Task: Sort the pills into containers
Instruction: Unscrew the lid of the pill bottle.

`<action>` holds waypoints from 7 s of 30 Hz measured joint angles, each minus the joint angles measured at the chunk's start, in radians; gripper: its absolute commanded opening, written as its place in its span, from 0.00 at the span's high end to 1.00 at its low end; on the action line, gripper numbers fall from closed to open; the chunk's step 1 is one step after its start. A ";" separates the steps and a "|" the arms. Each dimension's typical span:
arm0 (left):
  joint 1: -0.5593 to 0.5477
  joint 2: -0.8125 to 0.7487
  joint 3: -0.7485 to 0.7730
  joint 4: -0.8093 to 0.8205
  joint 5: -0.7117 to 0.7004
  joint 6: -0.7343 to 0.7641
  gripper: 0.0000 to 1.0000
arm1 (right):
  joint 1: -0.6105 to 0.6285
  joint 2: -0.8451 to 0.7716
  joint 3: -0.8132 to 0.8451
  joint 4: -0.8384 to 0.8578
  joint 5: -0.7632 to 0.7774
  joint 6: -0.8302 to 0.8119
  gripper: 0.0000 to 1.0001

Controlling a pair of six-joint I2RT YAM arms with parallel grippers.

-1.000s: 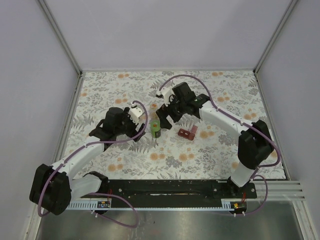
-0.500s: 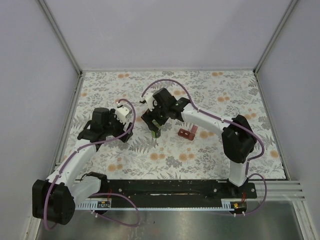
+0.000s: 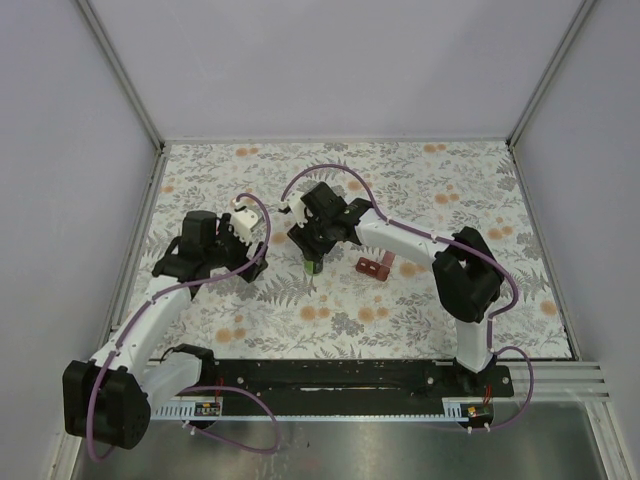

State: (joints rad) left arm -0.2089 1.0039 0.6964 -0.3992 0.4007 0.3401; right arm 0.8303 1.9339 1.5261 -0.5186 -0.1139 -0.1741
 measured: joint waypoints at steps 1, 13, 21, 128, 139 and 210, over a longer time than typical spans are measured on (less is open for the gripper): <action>0.000 0.002 0.002 0.000 0.006 0.000 0.13 | 0.000 0.000 0.001 -0.002 0.000 0.000 0.55; -0.021 0.057 0.011 0.056 0.118 -0.050 0.12 | 0.001 -0.052 0.058 -0.158 0.051 -0.018 0.99; -0.177 0.070 0.016 0.256 0.176 -0.124 0.11 | 0.001 -0.185 0.275 -0.319 0.069 -0.034 1.00; -0.400 0.199 0.151 0.472 0.049 -0.086 1.00 | -0.218 -0.281 0.333 -0.369 -0.418 0.296 0.90; -0.383 0.200 0.209 0.351 0.311 -0.134 1.00 | -0.217 -0.338 0.311 -0.430 -0.515 0.089 0.96; -0.419 0.200 0.363 0.207 0.105 -0.165 1.00 | -0.265 -0.380 0.260 -0.239 -0.569 0.163 0.71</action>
State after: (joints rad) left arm -0.6277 1.2041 1.0595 -0.1921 0.5056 0.1753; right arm 0.5652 1.5539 1.7863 -0.7578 -0.6827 -0.0116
